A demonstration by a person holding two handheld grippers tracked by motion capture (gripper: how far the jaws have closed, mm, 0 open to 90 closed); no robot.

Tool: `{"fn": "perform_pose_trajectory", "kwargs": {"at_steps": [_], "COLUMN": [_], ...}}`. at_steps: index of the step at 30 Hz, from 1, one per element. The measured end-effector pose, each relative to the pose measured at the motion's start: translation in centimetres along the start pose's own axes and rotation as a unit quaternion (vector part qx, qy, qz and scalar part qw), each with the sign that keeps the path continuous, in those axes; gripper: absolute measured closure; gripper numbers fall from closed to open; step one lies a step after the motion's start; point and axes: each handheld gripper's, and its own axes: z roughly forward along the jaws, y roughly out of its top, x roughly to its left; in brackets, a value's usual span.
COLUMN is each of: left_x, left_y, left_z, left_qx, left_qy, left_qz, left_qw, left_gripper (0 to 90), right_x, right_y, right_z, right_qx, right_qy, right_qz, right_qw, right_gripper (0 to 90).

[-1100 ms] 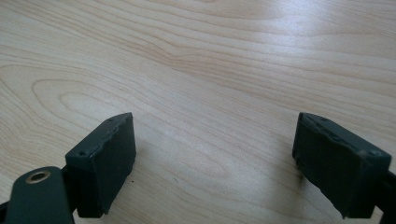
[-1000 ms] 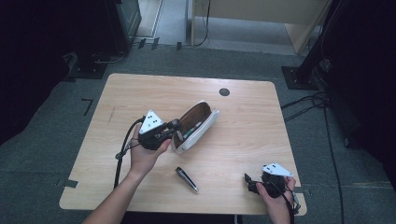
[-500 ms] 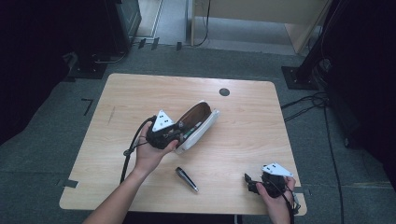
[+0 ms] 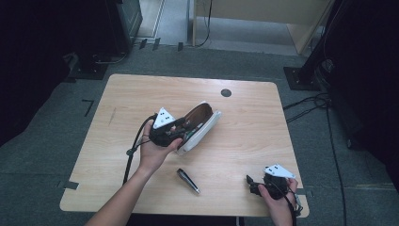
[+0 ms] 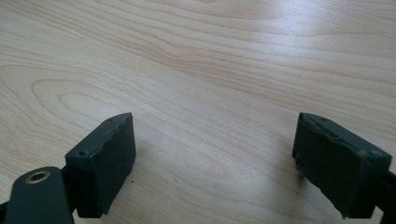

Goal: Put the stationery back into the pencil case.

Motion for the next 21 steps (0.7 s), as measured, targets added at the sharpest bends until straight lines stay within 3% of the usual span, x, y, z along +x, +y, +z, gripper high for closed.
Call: {"fn": "perform_pose_trajectory", "kwargs": {"at_steps": [5, 8, 15, 21], "left_x": [0.0, -0.2, -0.3, -0.6], "left_y": [-0.2, -0.3, -1.0, -2.7], "left_z": [-0.1, -0.5, -2.4, -4.7], "left_qx": [0.006, 0.002, -0.006, 0.0], "left_qy": [-0.005, -0.014, -0.04, -0.058], "left_qz": [0.008, 0.005, 0.002, 0.008], "left_qw": [0.9999, 0.9999, 0.9992, 0.9983], "left_gripper": [72.6, 72.7, 67.7, 58.6], "right_x": [0.0, 0.0, 0.0, 0.0], "right_y": [0.0, 0.0, 0.0, 0.0], "right_z": [0.0, 0.0, 0.0, 0.0], "right_qx": [0.0, 0.0, 0.0, 0.0], "right_qy": [0.0, -0.001, -0.001, -0.001], "right_qz": [0.001, 0.002, 0.002, 0.001], "right_qw": [1.0, 1.0, 1.0, 1.0], "right_gripper": [12.8, 12.8, 12.8, 12.9]}}
